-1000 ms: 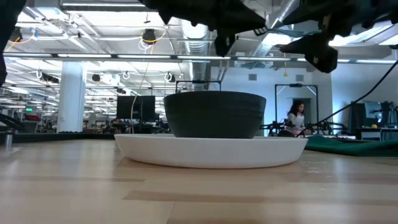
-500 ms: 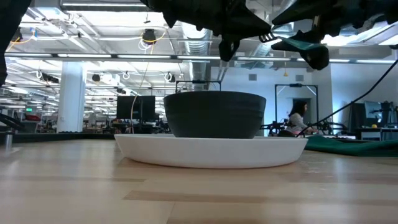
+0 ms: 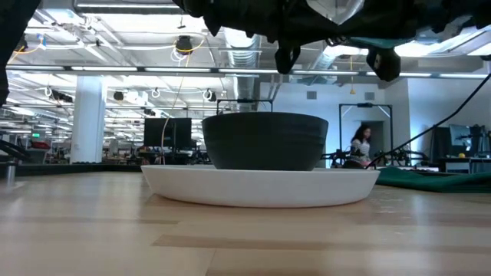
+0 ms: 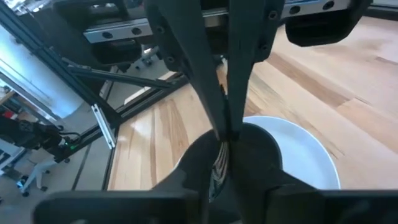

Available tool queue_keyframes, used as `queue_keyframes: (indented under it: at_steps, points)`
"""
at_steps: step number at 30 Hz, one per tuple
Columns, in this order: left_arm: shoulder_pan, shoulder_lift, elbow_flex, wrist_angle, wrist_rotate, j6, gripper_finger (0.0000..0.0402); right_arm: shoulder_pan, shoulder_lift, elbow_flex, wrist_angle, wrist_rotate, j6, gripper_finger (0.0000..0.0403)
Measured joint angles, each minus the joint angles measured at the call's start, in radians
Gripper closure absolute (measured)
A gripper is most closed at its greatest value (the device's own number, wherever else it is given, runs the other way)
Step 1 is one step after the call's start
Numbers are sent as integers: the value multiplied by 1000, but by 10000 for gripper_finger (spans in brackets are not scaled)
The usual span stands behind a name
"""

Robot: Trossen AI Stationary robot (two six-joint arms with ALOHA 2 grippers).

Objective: Set table place
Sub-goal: Put the blue fork to the right of the white plate

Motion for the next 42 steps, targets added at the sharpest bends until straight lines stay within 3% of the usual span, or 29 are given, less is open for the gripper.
queue_keyframes:
  at_steps: [7,17,20,27,33,37,42]
  points:
    - [0,0,0,16,20,-3,401,0,0,0,-7,-14,4,382]
    - [0,0,-1,14,23,19,395,0,0,0,-19,-21,7,383]
    - [6,0,-1,19,62,-20,376,0,0,0,-24,-29,3,383]
    - [18,0,-1,29,36,-17,326,9,0,-1,-57,-26,16,383]
    - [51,-46,0,-26,44,20,309,9,0,-2,-169,-18,163,383]
    - [57,-71,0,-184,-52,107,308,-1,0,-43,-192,0,277,383]
    - [32,-73,0,-359,-231,203,307,-27,0,-107,-195,-83,415,383]
